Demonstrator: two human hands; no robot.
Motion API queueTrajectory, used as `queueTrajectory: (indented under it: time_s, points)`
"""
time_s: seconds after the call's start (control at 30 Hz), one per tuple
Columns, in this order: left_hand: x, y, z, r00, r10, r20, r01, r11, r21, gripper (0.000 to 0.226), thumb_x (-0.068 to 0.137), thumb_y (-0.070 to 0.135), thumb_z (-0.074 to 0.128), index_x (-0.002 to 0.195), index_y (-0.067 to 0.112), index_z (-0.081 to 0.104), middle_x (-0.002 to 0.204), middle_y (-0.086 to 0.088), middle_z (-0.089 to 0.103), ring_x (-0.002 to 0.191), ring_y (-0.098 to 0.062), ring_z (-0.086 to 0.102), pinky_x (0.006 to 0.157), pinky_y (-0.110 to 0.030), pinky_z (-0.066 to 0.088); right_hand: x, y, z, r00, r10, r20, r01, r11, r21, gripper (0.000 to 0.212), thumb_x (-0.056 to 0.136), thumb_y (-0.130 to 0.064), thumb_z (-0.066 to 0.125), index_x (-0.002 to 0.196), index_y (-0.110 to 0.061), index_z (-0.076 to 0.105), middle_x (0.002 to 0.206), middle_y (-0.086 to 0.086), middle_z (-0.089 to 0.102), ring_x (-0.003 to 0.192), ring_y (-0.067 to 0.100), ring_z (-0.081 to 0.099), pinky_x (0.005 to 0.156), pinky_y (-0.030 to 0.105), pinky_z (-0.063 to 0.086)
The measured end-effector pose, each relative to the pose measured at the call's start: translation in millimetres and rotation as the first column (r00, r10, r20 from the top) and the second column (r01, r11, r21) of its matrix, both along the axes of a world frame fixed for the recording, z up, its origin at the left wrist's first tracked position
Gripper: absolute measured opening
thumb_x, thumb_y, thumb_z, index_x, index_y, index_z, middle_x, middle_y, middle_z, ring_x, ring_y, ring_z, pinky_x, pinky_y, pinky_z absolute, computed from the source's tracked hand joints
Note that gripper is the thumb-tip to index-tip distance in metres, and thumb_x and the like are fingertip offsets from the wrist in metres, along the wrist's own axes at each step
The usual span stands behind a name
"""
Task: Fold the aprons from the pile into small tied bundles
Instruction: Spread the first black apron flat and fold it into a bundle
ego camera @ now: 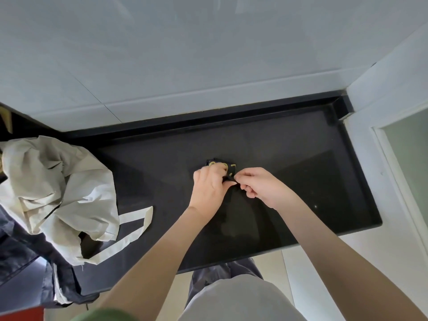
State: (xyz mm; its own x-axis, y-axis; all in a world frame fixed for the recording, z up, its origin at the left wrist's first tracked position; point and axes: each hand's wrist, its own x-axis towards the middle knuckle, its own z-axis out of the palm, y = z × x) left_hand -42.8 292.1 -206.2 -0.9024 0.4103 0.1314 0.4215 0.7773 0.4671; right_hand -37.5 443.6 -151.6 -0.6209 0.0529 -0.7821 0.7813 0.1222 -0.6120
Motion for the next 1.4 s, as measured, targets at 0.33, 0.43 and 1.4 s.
queueTrajectory:
  time_s: [0.33,0.43,1.4]
  points:
    - [2,1,0,0.994,0.011,-0.11,0.001,0.994,0.108,0.011,0.084,0.019,0.061,0.083,0.011,0.068,0.083,-0.005,0.062,0.078,-0.024,0.054,0.072,-0.044,0.048,10,-11,-13,0.983,-0.114,-0.144,0.112,0.993,-0.02,0.011,0.098,-0.017,0.053,0.094,-0.018,0.062,0.066,0.003,0.049,0.053,0.008,0.04,0.05,0.02,0.036]
    - [-2,-2,1,0.996,-0.083,-0.044,0.088,0.988,0.13,0.003,0.084,0.008,0.064,0.082,0.006,0.065,0.081,-0.008,0.059,0.075,-0.024,0.053,0.072,-0.041,0.049,12,-17,-16,0.966,-0.228,-0.119,0.226,0.974,-0.033,0.011,0.097,-0.015,0.054,0.091,-0.016,0.063,0.07,0.003,0.049,0.053,0.008,0.035,0.047,0.02,0.029]
    - [0,-19,47,0.944,0.035,0.328,-0.036,0.999,-0.001,0.052,0.097,0.034,0.051,0.143,0.015,0.036,0.138,-0.001,0.051,0.12,-0.019,0.054,0.101,-0.025,0.041,6,-26,25,0.841,-0.484,-0.244,0.416,0.865,-0.282,0.009,0.098,-0.016,0.054,0.102,-0.012,0.061,0.101,0.004,0.067,0.097,0.017,0.067,0.075,0.025,0.056]
